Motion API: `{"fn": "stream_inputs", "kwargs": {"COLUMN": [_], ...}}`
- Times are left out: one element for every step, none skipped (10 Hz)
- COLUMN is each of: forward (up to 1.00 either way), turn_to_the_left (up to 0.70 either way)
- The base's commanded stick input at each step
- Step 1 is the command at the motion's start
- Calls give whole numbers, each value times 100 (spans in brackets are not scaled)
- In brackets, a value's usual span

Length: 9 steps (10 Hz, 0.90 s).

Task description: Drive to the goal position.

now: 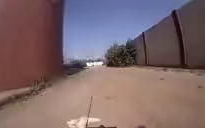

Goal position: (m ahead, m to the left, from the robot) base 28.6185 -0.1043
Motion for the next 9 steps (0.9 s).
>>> {"fn": "stream_inputs", "kwargs": {"forward": [100,100,100,100,100,100,100,100,100], "turn_to_the_left": [0,0,0,0,0,0,0,0,0]}}
